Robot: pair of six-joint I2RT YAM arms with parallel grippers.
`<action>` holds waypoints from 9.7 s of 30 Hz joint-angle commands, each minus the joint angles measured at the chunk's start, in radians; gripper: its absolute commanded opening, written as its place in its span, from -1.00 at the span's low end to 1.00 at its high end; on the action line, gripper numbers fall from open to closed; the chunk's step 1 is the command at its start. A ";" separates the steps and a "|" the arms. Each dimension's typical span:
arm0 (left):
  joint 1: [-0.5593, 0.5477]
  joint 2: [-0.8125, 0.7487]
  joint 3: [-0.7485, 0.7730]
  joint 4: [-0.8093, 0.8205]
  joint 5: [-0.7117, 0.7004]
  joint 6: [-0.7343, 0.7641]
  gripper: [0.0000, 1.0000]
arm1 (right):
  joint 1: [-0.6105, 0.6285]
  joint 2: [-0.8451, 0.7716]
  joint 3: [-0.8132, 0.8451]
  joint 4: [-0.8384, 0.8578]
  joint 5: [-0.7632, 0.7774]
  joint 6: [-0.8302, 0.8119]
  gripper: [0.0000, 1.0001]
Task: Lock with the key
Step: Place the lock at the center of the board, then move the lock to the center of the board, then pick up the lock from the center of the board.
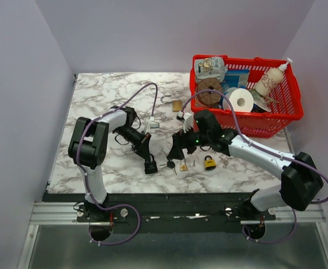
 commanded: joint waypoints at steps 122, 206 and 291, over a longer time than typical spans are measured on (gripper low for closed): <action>-0.090 0.510 0.769 0.574 -1.042 -0.943 0.21 | -0.001 0.125 0.652 -0.433 0.238 -0.481 1.00; 0.050 0.181 0.448 0.329 -0.602 -0.016 0.83 | -0.003 0.016 0.583 -0.473 0.189 -0.493 1.00; -0.048 -0.917 -0.046 0.425 -0.394 0.159 -0.78 | 0.068 0.448 0.739 -0.139 -0.366 0.148 0.68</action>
